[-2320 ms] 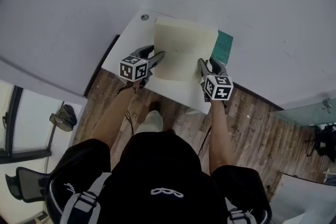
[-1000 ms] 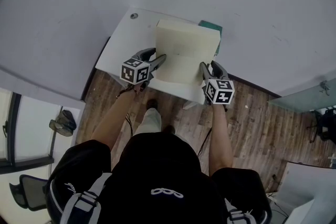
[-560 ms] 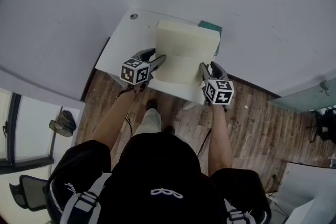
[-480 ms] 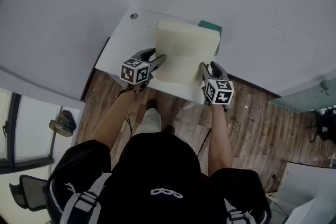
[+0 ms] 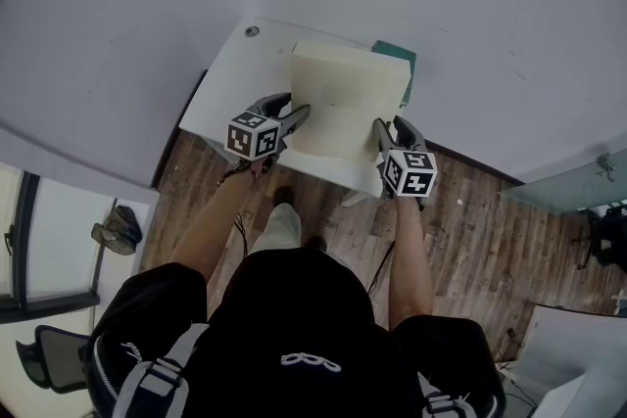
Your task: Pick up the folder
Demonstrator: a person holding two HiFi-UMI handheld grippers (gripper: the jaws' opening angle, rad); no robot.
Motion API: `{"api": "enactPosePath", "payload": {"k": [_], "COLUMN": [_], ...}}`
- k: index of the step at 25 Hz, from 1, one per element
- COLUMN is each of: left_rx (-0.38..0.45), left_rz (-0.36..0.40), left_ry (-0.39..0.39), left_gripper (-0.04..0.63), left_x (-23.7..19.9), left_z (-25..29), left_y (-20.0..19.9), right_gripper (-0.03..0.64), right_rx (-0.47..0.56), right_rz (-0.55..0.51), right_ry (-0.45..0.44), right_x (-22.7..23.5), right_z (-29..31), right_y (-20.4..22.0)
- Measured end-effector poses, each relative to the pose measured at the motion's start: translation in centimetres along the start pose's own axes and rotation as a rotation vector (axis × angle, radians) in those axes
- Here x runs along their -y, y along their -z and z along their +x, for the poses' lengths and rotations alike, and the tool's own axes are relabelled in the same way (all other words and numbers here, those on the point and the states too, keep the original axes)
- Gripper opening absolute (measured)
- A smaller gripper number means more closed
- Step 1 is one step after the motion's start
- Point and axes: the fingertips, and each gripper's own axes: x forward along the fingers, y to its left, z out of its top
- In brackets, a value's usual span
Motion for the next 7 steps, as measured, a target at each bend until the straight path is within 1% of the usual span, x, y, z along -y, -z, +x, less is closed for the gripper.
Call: {"api": "enactPosePath", "payload": {"k": [7], "left_rx": [-0.004], "left_rz": [-0.005], "left_ry": [0.003], "left_gripper": [0.225], "left_x": [-0.36], "left_z": [-0.45], "left_y": [0.33], "right_gripper": [0.173], "right_rx": [-0.004], "right_rz": [-0.002], "right_ry": [-0.002], "right_x": [-0.57], "right_z": [0.18], "right_y": [0.17]}}
